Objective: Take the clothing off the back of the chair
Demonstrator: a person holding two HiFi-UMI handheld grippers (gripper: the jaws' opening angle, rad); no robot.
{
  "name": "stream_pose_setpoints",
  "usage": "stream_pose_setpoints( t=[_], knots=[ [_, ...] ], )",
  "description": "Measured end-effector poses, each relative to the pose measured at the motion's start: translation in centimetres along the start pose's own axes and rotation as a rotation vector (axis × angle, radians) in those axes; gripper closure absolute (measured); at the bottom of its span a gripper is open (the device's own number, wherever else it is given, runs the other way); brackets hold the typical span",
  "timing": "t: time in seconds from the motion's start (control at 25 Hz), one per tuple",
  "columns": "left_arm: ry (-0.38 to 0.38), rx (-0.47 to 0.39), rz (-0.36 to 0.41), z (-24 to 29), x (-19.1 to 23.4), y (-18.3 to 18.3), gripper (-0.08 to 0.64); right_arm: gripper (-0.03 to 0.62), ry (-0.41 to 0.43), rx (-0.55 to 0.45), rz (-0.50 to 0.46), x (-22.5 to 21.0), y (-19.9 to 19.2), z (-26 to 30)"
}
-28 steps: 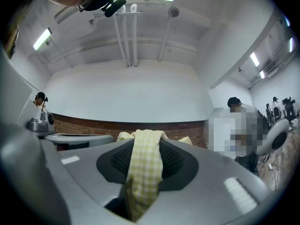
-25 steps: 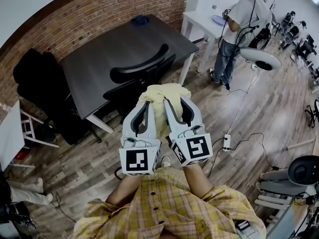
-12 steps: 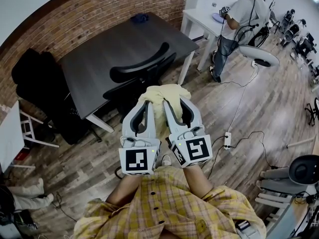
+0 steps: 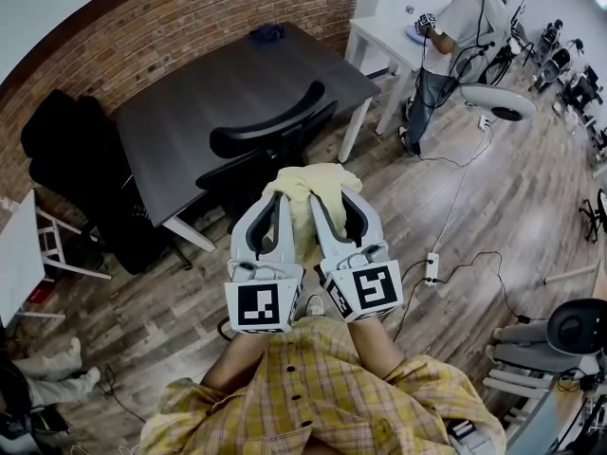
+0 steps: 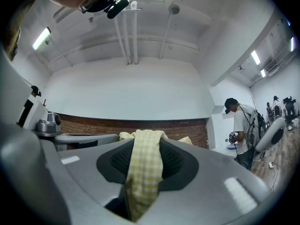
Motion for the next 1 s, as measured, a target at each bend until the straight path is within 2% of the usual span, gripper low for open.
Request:
stream_pose_setpoints(
  t=[1.0],
  knots=[
    [-0.002, 0.011, -0.002, 0.09, -0.17, -0.51, 0.560, 0.465, -0.010, 0.007, 0.000, -0.26, -0.41, -0.18]
  ],
)
Point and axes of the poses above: the fingertips, and each gripper's own axes: z forward along the fingers, x to its left, y out of its top, the point moved 8 cm from there along -z, backward along the fingers, and after that the axes turned 9 degrees about z, right-handed, at the moved point
